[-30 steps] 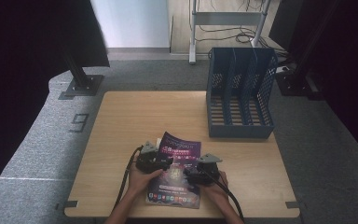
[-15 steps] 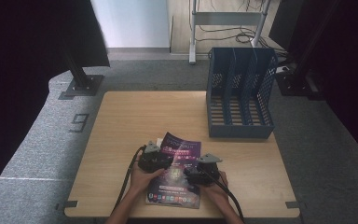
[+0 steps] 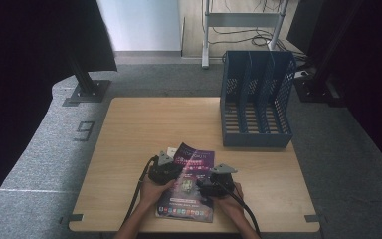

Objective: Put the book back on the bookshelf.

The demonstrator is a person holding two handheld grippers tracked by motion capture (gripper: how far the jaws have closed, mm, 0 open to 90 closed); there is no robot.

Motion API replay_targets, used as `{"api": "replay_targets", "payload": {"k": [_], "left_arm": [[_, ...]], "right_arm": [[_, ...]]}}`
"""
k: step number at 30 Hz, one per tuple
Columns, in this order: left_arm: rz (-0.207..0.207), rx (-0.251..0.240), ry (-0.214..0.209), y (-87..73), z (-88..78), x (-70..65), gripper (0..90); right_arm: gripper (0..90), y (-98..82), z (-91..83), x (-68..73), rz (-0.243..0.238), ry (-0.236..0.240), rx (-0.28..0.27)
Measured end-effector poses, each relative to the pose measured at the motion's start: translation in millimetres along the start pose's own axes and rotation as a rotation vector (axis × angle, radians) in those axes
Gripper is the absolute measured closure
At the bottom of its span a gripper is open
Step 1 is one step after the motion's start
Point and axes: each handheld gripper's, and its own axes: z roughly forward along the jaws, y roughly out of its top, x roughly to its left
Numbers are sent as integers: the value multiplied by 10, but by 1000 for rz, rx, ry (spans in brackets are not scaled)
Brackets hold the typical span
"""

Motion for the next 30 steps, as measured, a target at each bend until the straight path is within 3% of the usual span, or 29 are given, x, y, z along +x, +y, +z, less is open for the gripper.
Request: {"api": "replay_targets", "payload": {"k": [18,30], "left_arm": [[32,-41,-26,13,-49,-39,846],[47,-91,-44,32,-112,-77,867]], "right_arm": [[205,0,0,0,1,0,1],[205,0,0,0,1,1,1]]}}
